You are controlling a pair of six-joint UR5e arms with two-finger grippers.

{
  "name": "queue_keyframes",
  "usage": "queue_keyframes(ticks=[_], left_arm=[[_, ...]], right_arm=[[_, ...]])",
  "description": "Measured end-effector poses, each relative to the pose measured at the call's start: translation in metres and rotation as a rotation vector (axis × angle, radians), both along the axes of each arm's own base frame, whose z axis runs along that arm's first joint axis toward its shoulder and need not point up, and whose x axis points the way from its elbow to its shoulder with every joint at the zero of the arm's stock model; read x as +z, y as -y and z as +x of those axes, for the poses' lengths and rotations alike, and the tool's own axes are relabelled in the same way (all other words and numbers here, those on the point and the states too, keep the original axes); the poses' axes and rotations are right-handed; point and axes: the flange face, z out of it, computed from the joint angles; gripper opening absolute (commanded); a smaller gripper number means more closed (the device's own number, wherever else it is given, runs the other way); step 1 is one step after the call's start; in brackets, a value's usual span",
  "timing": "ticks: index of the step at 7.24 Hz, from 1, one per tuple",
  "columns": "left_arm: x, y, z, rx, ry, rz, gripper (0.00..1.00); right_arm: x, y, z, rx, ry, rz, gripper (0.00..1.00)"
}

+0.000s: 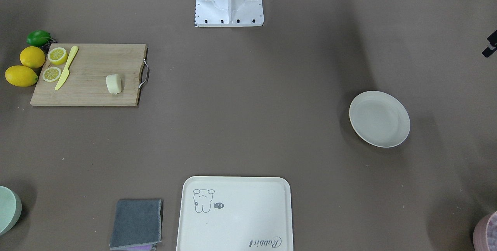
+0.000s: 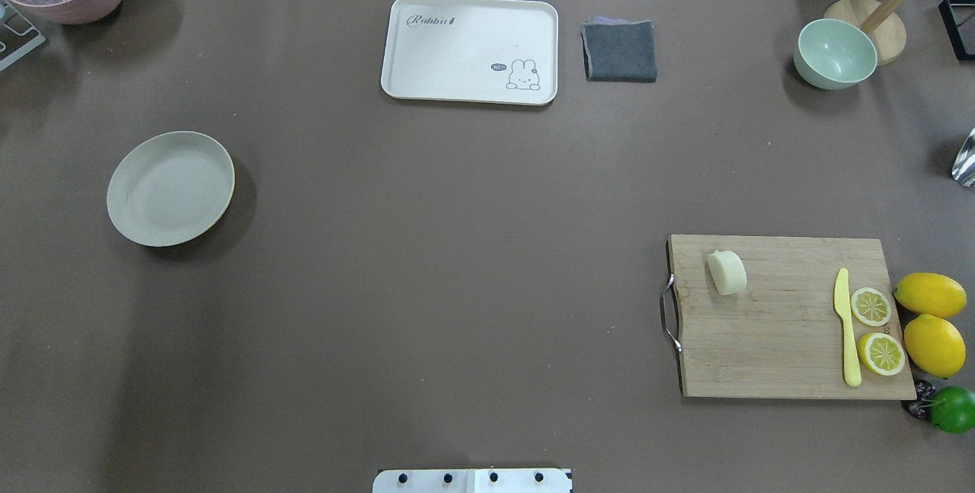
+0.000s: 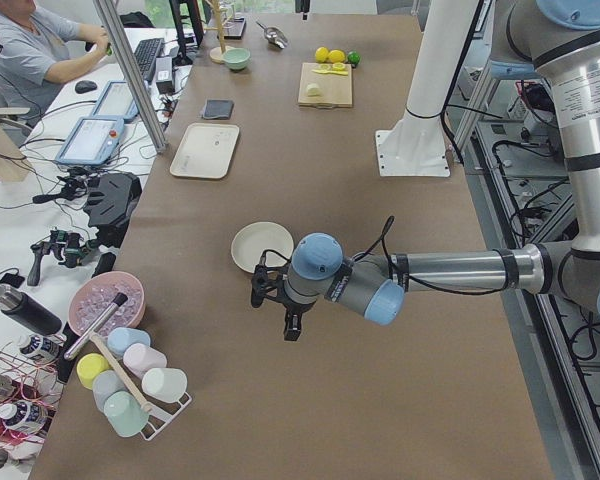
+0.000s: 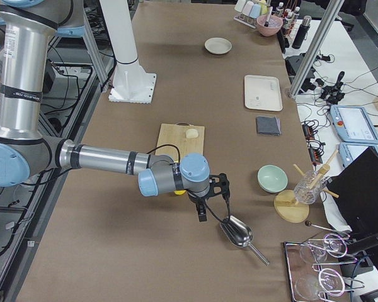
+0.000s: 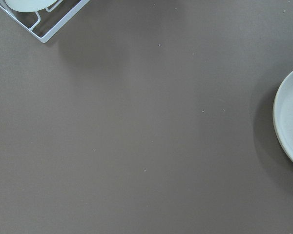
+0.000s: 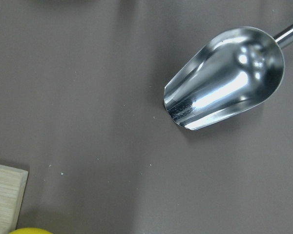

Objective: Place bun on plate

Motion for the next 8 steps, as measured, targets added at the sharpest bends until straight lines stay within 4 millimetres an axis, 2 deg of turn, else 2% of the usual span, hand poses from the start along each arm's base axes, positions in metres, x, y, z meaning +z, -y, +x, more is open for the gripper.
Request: queue_keyframes(ticks=[4,6,8], left_arm=[[-0.005,0.005,0.002,0.001,0.005,0.010,0.98],[-0.008,0.012,0.014,0.038,0.012,-0.032,0.98],[-0.009,0.016,0.015,0.126,0.044,-0.029,0.98]], right_arm=[[-0.008,-0.002,-0.003,-0.012,0.039,0.008,1.00],[-0.019,0.002,-0.004,-0.017,0.044,0.029,1.00],[-0.027,0.005,-0.020,-0.059,0.044,0.048,1.00]])
